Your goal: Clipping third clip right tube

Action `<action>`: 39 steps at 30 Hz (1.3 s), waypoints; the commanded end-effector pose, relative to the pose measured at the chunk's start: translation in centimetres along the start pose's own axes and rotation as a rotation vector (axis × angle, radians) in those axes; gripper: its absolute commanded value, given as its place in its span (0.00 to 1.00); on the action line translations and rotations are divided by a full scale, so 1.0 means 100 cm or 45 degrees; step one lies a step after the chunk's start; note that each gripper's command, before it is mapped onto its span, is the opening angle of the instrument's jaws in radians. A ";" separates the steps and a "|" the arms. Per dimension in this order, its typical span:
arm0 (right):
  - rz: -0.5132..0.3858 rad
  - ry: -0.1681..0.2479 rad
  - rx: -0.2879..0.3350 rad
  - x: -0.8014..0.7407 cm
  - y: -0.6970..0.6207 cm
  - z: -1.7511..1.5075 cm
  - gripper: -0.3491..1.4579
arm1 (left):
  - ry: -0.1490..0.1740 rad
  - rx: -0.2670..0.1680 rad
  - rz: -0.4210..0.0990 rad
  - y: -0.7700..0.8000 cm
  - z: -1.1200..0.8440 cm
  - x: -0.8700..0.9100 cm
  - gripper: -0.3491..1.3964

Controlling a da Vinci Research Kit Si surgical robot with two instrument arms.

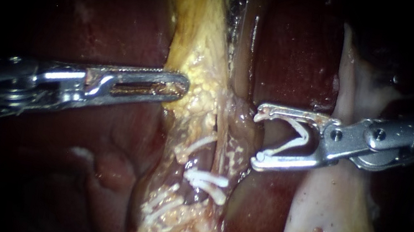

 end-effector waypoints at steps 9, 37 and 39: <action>0.189 0.006 0.030 -0.0030 -0.0015 0.0032 0.52 | 0.003 -0.009 -0.007 -0.0002 -0.0030 -0.0014 0.00; 0.705 0.123 0.283 -0.0072 -0.0014 0.0120 0.49 | -0.089 -0.013 -0.033 -0.0017 -0.0117 -0.0035 0.00; 0.744 0.144 0.323 -0.0068 -0.0017 0.0121 0.48 | -0.090 -0.015 -0.033 -0.0014 -0.0118 -0.0036 0.00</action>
